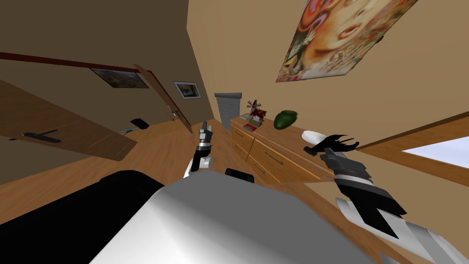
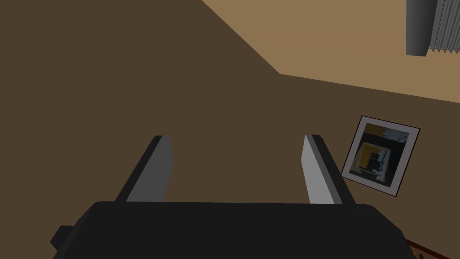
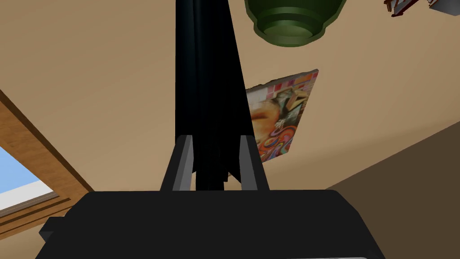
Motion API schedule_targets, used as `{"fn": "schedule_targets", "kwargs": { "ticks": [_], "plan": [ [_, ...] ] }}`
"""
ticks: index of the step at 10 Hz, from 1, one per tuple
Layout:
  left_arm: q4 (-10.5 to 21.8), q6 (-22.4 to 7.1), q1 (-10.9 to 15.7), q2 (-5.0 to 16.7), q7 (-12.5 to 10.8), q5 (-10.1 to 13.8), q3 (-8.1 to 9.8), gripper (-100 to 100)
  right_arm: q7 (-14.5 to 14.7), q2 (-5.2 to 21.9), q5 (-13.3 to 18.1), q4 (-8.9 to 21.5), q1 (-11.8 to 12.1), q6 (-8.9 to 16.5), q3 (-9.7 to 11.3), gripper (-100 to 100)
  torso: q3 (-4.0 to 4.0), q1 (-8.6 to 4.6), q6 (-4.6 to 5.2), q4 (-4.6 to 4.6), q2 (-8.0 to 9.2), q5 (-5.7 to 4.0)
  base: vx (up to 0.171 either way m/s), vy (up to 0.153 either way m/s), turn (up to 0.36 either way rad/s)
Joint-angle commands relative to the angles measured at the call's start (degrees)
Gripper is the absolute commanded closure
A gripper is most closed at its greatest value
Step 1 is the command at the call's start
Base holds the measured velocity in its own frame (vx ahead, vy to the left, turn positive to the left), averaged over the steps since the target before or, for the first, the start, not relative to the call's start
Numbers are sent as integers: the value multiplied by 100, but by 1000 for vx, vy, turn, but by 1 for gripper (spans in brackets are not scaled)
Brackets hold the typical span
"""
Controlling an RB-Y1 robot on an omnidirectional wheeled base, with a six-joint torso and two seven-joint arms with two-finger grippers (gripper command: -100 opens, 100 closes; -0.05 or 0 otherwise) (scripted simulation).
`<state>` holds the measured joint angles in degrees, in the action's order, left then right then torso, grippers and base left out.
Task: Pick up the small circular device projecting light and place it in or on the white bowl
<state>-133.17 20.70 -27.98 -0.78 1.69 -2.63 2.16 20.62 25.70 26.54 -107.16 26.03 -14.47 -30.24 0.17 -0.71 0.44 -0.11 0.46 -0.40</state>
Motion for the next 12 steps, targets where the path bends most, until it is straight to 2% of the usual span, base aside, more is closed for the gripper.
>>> {"fn": "schedule_targets", "kwargs": {
  "ticks": [1,6,12],
  "plan": [
    [0,0,0,0,0,0,0,0,-162,188,-7,5,35,244,-51,100,0,0,0,0,0,0,-36,-72,110],
    [0,0,0,0,0,0,0,0,-504,900,77,226,6,887,-100,100,-12,-1,-1,-5,-20,-1,-29,-86,135],
    [0,0,-1,0,0,0,0,0,-785,1808,272,595,-94,1559,-46,100,-37,-11,-12,-16,-61,-5,10,-92,175]
  ]
}}
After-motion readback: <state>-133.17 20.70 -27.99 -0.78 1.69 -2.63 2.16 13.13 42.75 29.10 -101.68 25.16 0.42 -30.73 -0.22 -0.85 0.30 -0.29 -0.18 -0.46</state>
